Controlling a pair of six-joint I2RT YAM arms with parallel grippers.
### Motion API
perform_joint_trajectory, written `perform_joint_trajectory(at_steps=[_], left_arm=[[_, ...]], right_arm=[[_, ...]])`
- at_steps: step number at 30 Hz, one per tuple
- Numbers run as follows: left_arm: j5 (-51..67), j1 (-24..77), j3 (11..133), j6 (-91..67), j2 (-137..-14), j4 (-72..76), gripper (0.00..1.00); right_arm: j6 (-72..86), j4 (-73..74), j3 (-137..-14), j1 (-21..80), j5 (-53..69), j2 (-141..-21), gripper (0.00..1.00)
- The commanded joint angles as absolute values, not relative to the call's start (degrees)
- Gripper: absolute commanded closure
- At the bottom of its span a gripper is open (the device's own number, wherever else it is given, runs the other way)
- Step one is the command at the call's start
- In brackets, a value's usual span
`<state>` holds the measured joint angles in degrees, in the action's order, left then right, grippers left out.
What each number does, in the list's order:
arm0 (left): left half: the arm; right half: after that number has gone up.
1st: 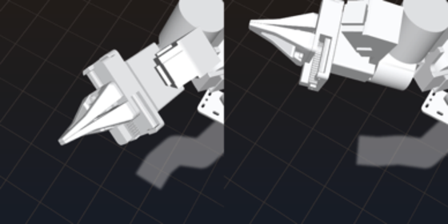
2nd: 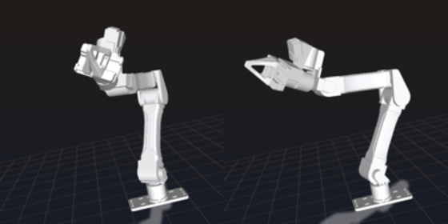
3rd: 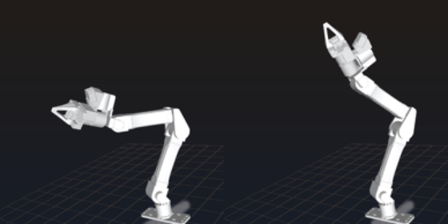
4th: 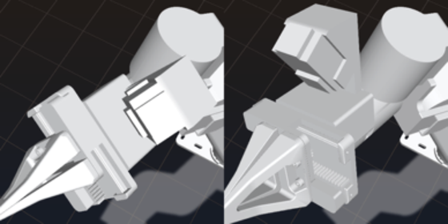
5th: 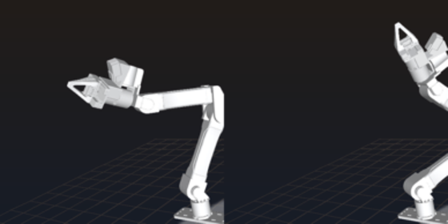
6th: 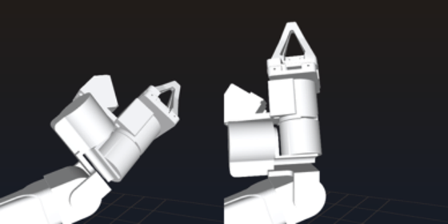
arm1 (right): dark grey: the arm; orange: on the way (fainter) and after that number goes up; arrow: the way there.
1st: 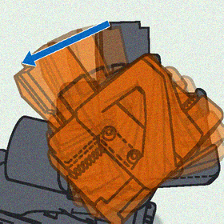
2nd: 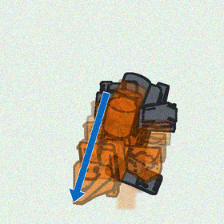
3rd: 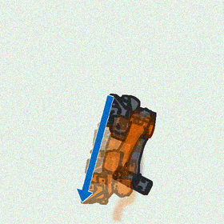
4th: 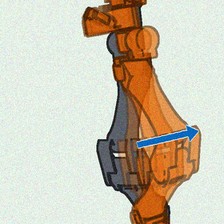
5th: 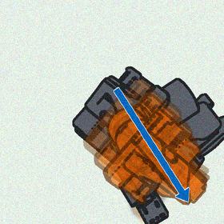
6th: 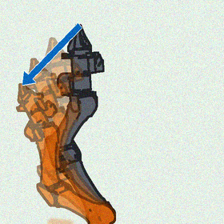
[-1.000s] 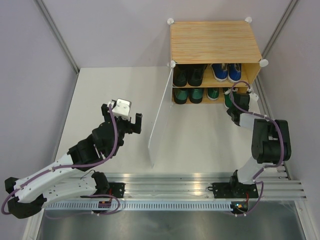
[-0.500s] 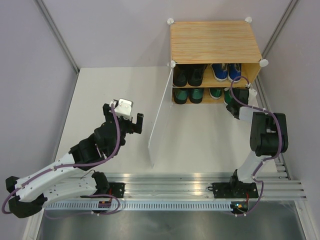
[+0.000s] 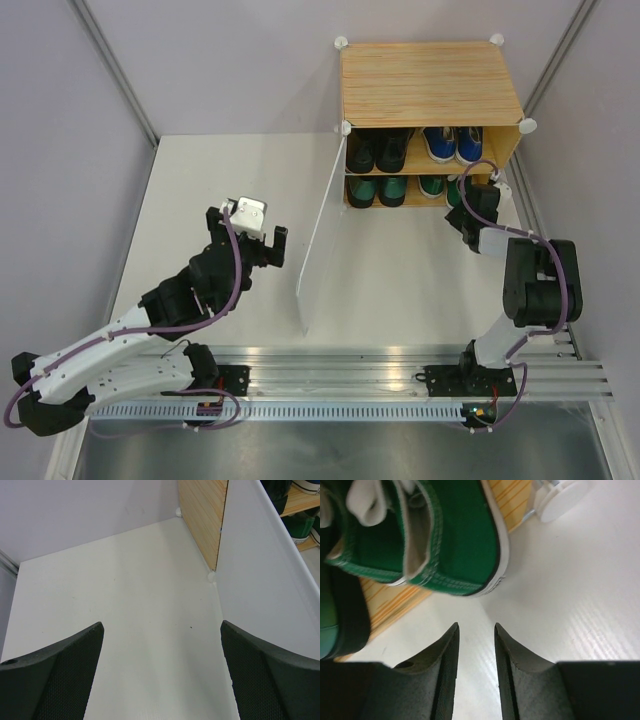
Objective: Place and organize the shoes in the shoe cabinet
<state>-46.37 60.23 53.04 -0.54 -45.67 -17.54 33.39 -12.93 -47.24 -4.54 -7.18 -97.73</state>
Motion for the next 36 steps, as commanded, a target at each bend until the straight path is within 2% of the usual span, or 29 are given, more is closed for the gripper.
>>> perform_joint_trajectory(at_steps=[1,8,13,17,20,22,36], left_arm=[[-46.76,60.03,53.26,1.23,-45.79,-16.7,0.0],[-46.76,60.03,53.35,1.32,-45.62,-16.87,0.0],[-46.41,60.03,53.26,1.23,-45.26,-16.79,0.0],[-46.23,60.03,53.35,1.23,-45.53,-16.79,0.0],[-46.14,60.03,53.26,1.23,-45.44,-16.79,0.0],[-46.05,60.03,53.26,1.23,-45.35,-16.79,0.0],[-45.97,60.03,53.17,1.41,-46.05,-16.79,0.0]], right_arm=[[36.64,-20.46,-43.96,-3.08,-3.69,-92.73,0.6],[42.18,-26.46,-44.73,1.58,-6.75,-92.81,0.61],[45.61,-26.81,-48.42,1.76,-12.38,-96.32,0.67],[45.7,-26.81,-51.32,1.76,-16.43,-100.27,0.73],[46.23,-26.11,-53.61,1.76,-19.24,-102.47,0.83],[46.67,-25.32,-55.1,1.84,-20.56,-103.62,0.86],[47.64,-26.1,-61.6,1.76,-19.17,-111.97,0.91]])
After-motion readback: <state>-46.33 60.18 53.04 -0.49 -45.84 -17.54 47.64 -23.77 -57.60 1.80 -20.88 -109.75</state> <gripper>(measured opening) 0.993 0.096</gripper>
